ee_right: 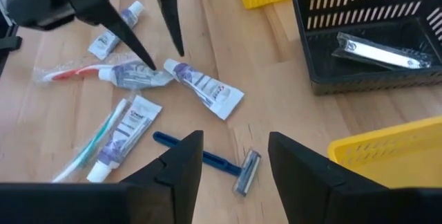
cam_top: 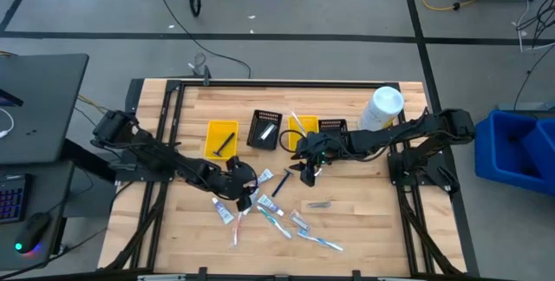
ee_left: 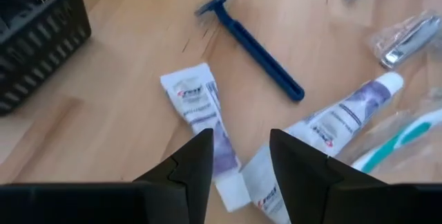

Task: Pick & Place Travel size toiletries
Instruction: Put the violet toothpaste into the right black bin

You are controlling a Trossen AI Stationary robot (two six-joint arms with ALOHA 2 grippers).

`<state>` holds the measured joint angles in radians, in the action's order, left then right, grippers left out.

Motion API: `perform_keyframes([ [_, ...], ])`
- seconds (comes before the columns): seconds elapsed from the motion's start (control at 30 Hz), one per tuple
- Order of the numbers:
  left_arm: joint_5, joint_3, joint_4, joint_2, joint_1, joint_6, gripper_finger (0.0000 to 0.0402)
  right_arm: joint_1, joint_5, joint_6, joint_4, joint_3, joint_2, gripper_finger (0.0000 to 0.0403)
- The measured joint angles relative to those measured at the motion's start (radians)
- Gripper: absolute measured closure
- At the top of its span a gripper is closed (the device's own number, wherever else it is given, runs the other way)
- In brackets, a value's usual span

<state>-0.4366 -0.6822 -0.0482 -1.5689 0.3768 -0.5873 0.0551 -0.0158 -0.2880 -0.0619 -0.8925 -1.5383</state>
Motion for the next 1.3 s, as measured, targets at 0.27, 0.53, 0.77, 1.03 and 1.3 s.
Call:
perform_keyframes([
  [0.27, 0.043, 0.002, 0.007, -0.066, -0.018, -0.005, 0.0222, 0.000, 0.000, 0.001, -0.001, 0.000, 0.000, 0.0236],
  [0.53, 0.049, 0.003, 0.023, -0.087, -0.036, 0.001, 0.0223, 0.000, 0.000, 0.001, -0.001, 0.000, 0.000, 0.0254],
  [0.77, 0.066, 0.003, 0.035, -0.087, -0.058, 0.004, 0.0273, 0.001, 0.000, 0.047, -0.001, 0.000, 0.000, 0.0251],
  [1.03, 0.075, 0.003, 0.019, -0.087, -0.058, 0.009, 0.0309, 0.032, 0.000, 0.101, 0.015, 0.001, -0.033, 0.0211],
  [1.3, 0.088, 0.002, -0.168, -0.087, -0.058, 0.130, 0.0298, 0.082, 0.000, 0.198, 0.156, 0.001, -0.127, 0.0175],
])
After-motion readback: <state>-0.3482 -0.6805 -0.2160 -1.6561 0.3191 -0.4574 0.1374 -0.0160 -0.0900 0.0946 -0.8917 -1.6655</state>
